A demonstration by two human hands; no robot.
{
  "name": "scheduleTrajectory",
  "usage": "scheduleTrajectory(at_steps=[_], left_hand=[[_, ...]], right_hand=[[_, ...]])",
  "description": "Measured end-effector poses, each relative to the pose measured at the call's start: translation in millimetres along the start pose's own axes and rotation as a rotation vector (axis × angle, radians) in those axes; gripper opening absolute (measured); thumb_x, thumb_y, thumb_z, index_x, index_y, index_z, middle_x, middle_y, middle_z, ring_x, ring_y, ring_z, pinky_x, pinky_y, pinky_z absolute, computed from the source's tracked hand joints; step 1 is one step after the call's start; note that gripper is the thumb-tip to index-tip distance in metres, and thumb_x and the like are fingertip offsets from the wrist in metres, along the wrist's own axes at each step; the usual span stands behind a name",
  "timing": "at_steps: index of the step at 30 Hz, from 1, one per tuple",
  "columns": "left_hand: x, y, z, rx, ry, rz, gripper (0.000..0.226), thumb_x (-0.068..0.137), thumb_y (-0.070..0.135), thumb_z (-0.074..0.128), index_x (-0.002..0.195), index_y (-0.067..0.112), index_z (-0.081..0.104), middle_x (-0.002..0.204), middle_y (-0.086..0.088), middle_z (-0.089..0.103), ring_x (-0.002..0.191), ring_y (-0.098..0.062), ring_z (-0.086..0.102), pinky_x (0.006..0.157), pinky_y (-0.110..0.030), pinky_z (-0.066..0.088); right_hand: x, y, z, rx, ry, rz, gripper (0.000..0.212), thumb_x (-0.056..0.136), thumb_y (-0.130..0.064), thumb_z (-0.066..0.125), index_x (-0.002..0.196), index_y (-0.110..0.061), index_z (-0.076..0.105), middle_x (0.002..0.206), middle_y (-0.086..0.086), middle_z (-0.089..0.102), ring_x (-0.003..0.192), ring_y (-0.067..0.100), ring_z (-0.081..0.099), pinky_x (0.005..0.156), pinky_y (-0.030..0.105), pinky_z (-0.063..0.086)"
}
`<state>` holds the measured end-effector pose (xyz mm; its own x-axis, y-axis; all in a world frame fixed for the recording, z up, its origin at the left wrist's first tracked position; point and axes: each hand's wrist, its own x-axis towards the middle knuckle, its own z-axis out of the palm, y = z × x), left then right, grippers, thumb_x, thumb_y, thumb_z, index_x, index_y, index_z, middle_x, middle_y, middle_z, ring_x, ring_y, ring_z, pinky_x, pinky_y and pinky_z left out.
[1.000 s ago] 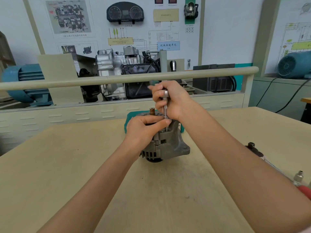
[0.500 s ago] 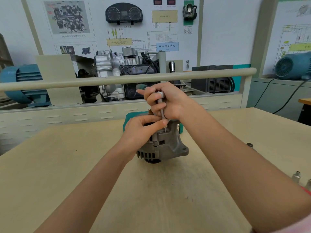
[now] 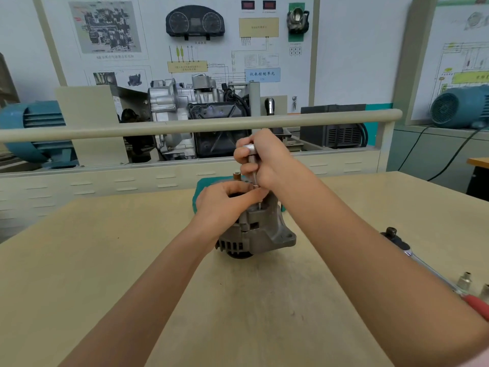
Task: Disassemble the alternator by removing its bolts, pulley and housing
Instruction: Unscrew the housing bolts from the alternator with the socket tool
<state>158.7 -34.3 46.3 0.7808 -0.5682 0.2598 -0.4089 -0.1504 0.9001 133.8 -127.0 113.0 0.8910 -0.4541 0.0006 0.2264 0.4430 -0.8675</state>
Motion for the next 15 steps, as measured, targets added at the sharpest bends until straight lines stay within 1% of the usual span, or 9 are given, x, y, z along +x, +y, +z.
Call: scheduleTrajectory(at_steps=[2, 4, 5, 7, 11, 13, 15], left_hand=[[-0.4, 0.9, -2.6, -0.012, -0.033, -0.008, 0.019, 0.083, 0.037, 0.069, 0.096, 0.025, 0.075, 0.095, 0.004, 0.074, 0.104, -0.019, 0.064, 0.102, -0.048, 0.044], [-0.7, 1.2, -5.4, -0.021, -0.056, -0.021, 0.018, 0.084, 0.034, 0.069, 0.097, 0.023, 0.075, 0.094, 0.003, 0.075, 0.102, -0.018, 0.065, 0.102, -0.047, 0.045], [-0.7, 1.2, -6.3, -0.026, -0.061, -0.025, 0.017, 0.084, 0.033, 0.069, 0.096, 0.023, 0.075, 0.093, 0.004, 0.075, 0.101, -0.018, 0.065, 0.102, -0.047, 0.045], [-0.3, 0.6, -6.1, -0.041, -0.054, -0.033, 0.018, 0.083, 0.033, 0.071, 0.097, 0.022, 0.076, 0.093, 0.004, 0.075, 0.101, -0.018, 0.065, 0.102, -0.047, 0.045], [-0.2, 0.4, -2.6, -0.063, -0.024, -0.042, 0.021, 0.079, 0.033, 0.075, 0.098, 0.024, 0.077, 0.093, 0.005, 0.075, 0.100, -0.018, 0.066, 0.100, -0.046, 0.047], [0.3, -0.1, -2.5, -0.069, -0.023, -0.049, 0.022, 0.078, 0.033, 0.076, 0.098, 0.024, 0.077, 0.091, 0.005, 0.076, 0.098, -0.018, 0.067, 0.098, -0.046, 0.049], [0.8, 0.0, -3.1, -0.071, -0.022, -0.052, 0.023, 0.077, 0.034, 0.077, 0.098, 0.024, 0.077, 0.090, 0.005, 0.076, 0.097, -0.018, 0.067, 0.097, -0.045, 0.049]], right_hand=[[4.5, -3.9, -3.7, 0.001, -0.177, 0.151, 0.024, 0.093, -0.003, 0.027, 0.081, -0.010, 0.047, 0.045, -0.006, 0.039, 0.028, 0.001, 0.032, 0.029, 0.012, 0.012], [6.0, -5.7, -5.8, -0.014, -0.280, 0.248, 0.022, 0.094, -0.005, 0.029, 0.095, -0.003, 0.051, 0.048, -0.008, 0.041, 0.028, 0.001, 0.033, 0.028, 0.011, 0.013], [5.6, -6.1, -5.9, -0.015, -0.306, 0.273, 0.023, 0.094, -0.005, 0.030, 0.099, 0.000, 0.051, 0.049, -0.008, 0.041, 0.028, 0.002, 0.033, 0.028, 0.011, 0.013], [3.7, -5.8, -5.5, 0.008, -0.317, 0.275, 0.023, 0.094, -0.005, 0.031, 0.104, -0.001, 0.050, 0.049, -0.008, 0.042, 0.028, 0.002, 0.034, 0.028, 0.010, 0.014], [0.4, -2.9, -7.5, 0.073, -0.255, 0.153, 0.022, 0.094, -0.005, 0.032, 0.112, -0.008, 0.044, 0.048, -0.008, 0.043, 0.029, 0.002, 0.034, 0.028, 0.012, 0.013], [-0.5, -2.5, -8.8, 0.092, -0.230, 0.114, 0.021, 0.094, -0.005, 0.031, 0.111, -0.008, 0.043, 0.048, -0.009, 0.042, 0.029, 0.002, 0.033, 0.029, 0.012, 0.012], [-1.6, -2.3, -9.7, 0.101, -0.215, 0.096, 0.018, 0.094, -0.005, 0.030, 0.104, -0.010, 0.045, 0.047, -0.009, 0.041, 0.028, 0.002, 0.033, 0.030, 0.012, 0.012]])
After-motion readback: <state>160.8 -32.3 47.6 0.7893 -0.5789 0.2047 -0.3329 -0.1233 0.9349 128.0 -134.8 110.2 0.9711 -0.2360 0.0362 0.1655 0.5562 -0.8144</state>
